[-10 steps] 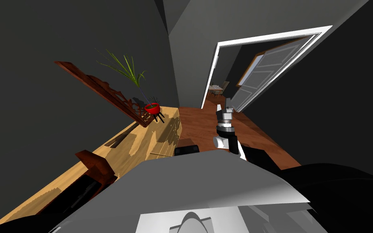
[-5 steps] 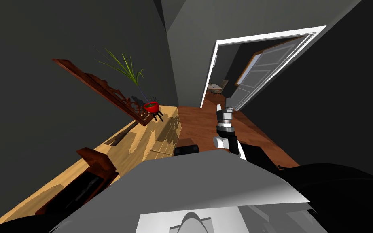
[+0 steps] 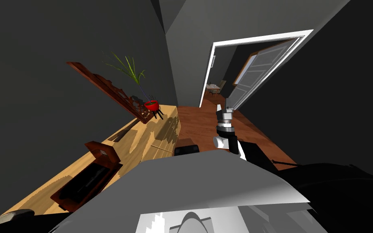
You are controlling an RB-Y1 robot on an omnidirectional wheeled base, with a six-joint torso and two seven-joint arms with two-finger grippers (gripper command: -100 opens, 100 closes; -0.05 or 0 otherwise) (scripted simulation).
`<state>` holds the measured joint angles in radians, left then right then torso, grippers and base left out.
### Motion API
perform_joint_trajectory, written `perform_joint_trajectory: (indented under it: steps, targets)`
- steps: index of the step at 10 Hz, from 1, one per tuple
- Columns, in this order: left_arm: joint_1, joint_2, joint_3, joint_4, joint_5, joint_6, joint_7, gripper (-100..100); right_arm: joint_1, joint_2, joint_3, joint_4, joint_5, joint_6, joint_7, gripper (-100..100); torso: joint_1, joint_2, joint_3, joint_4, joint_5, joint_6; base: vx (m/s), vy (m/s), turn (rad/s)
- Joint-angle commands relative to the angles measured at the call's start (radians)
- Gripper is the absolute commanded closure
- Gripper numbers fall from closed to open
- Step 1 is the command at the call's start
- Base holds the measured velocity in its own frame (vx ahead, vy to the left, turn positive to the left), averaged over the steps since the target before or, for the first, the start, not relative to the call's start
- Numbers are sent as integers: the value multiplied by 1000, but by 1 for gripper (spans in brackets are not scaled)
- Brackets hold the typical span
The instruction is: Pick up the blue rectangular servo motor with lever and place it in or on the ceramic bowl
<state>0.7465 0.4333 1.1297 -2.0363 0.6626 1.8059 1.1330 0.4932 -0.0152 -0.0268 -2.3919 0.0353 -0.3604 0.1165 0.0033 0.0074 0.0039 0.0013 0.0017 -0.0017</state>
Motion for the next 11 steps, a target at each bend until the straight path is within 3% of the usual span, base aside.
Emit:
perform_joint_trajectory:
  steps: [1, 11]
  targets:
    - [-15, 6, -13, -7, 30, -2, -27, -100, 0, 0, 0, 0, 0, 0, 0, 0, 0, 0, 0, 0, 0, 0, -118, -5, -43]
    - [-100, 31, -61, -49, 227, 7, -177, -100, 0, 0, 0, 0, 0, 0, 0, 0, 2, 3, 2, 1, 1, 0, -124, 6, -31]
